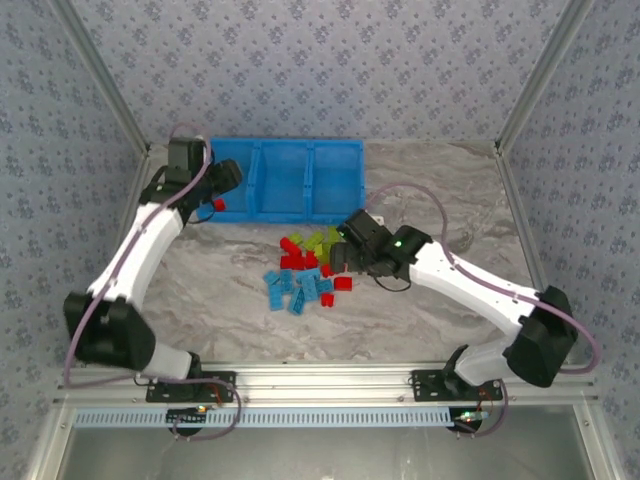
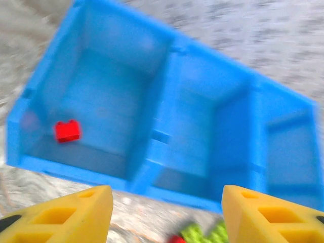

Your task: Sort the legos into containers by color

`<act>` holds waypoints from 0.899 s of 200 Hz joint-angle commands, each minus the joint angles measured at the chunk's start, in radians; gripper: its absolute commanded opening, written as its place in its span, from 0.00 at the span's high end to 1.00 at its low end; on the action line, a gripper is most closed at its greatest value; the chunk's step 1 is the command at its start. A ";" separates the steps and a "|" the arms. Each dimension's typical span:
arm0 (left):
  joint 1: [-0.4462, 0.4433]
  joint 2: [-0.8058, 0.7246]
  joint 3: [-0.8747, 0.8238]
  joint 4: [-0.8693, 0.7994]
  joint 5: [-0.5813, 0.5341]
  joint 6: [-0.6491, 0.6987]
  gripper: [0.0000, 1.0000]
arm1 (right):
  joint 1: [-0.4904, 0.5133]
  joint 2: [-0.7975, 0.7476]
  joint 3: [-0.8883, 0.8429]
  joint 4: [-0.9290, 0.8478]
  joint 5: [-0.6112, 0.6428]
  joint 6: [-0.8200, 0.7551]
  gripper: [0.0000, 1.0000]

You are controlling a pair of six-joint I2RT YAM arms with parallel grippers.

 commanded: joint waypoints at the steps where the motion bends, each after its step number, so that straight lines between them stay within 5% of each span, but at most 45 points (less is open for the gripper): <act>1: -0.086 -0.136 -0.043 -0.091 0.022 0.156 0.38 | -0.002 0.107 0.075 0.093 -0.037 0.007 0.00; 40: -0.187 -0.350 -0.149 -0.206 0.074 0.485 0.30 | -0.017 0.347 0.251 0.131 -0.053 -0.034 0.06; 79: -0.223 -0.521 -0.350 -0.230 0.260 0.834 0.05 | -0.051 0.541 0.350 0.159 -0.093 -0.028 0.20; 122: -0.222 -0.614 -0.495 -0.116 0.366 0.886 0.01 | -0.056 0.611 0.380 0.139 -0.097 -0.028 0.40; 180: -0.223 -0.596 -0.498 -0.129 0.313 0.919 0.01 | -0.053 0.484 0.294 0.129 -0.032 -0.015 0.76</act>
